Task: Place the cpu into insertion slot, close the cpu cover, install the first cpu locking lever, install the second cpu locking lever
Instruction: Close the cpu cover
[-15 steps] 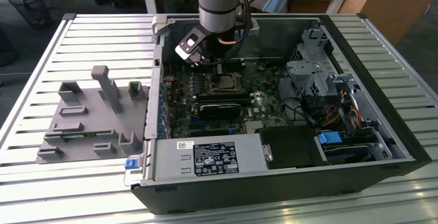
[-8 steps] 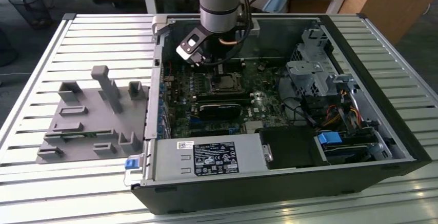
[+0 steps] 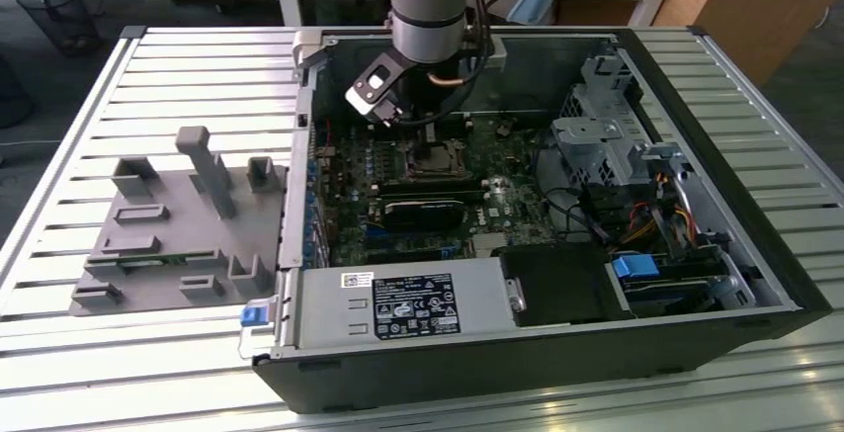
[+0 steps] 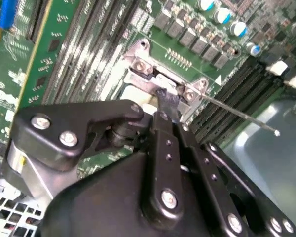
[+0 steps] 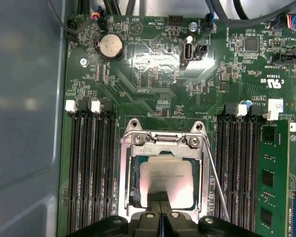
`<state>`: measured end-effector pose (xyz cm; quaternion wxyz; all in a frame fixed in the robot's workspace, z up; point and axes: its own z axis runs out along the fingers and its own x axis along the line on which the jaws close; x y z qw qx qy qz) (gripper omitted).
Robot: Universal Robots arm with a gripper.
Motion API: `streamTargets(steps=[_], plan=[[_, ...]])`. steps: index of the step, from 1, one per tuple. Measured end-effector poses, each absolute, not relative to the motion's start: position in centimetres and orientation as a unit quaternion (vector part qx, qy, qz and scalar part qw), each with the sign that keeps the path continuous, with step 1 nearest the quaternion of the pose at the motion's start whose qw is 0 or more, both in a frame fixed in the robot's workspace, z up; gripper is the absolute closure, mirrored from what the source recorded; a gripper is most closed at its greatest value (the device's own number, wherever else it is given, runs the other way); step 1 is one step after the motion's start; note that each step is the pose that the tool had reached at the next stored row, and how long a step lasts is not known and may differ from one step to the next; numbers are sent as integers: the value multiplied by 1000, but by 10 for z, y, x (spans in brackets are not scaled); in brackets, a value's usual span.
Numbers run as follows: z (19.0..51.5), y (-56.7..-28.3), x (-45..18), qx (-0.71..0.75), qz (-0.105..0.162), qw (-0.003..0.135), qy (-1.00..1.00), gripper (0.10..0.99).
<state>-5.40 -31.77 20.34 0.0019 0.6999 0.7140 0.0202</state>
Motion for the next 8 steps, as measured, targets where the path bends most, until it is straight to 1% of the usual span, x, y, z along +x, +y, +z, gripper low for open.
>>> streamTargets(steps=[8], plan=[[205, -319, -54, 700, 22, 3, 714, 965]])
